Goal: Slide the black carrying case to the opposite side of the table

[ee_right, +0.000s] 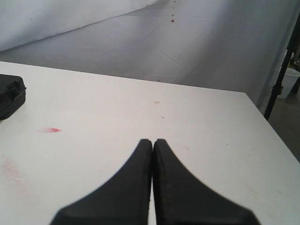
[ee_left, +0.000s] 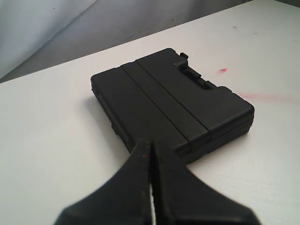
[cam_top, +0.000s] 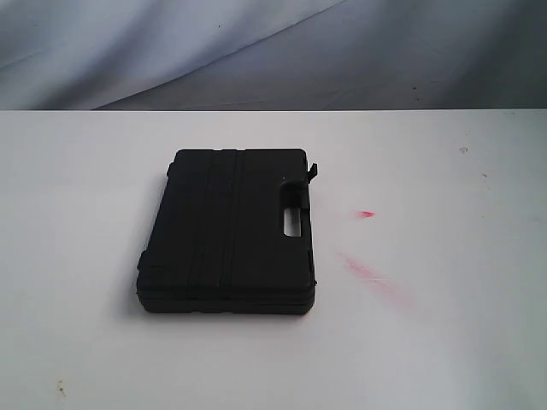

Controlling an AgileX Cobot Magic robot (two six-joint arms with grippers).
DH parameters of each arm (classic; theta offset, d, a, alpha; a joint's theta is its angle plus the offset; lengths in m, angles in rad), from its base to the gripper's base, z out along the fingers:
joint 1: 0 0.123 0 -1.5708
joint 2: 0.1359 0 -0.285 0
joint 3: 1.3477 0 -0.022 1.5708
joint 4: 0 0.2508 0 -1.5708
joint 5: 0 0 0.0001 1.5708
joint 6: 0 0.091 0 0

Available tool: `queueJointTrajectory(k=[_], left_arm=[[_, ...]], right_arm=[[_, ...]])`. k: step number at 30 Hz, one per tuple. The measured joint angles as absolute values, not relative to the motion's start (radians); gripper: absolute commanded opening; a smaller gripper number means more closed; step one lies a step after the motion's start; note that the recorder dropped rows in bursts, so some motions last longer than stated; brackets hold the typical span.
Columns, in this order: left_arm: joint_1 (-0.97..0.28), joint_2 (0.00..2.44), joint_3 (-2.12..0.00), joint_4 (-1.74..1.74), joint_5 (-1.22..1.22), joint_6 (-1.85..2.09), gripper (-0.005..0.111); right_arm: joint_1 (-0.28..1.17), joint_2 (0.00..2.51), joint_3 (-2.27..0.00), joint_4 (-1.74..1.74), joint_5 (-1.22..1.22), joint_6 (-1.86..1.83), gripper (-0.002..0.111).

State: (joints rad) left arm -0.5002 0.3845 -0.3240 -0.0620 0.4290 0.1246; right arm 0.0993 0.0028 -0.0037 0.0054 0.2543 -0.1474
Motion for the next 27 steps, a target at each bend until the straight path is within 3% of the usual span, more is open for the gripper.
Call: queueJointTrajectory(k=[6, 13, 18, 27], left_arm=[[-0.5, 0.368, -0.324, -0.062, 0.415, 0.125, 0.001], [-0.5, 0.368, -0.145, -0.066, -0.065, 0.129, 0.001], [-0.5, 0.368, -0.009, -0.066, -0.144, 0.133, 0.001], [-0.5, 0.368, -0.004, -0.066, -0.169, 0.158, 0.001]], right_arm=[[0.099, 0.003, -0.004, 0.005, 0.254, -0.147, 0.0], [0.099, 0.003, -0.004, 0.005, 0.254, -0.147, 0.0], [0.099, 0.003, -0.004, 0.005, 0.254, -0.147, 0.0], [0.099, 0.003, -0.004, 0.005, 0.254, -0.147, 0.0]])
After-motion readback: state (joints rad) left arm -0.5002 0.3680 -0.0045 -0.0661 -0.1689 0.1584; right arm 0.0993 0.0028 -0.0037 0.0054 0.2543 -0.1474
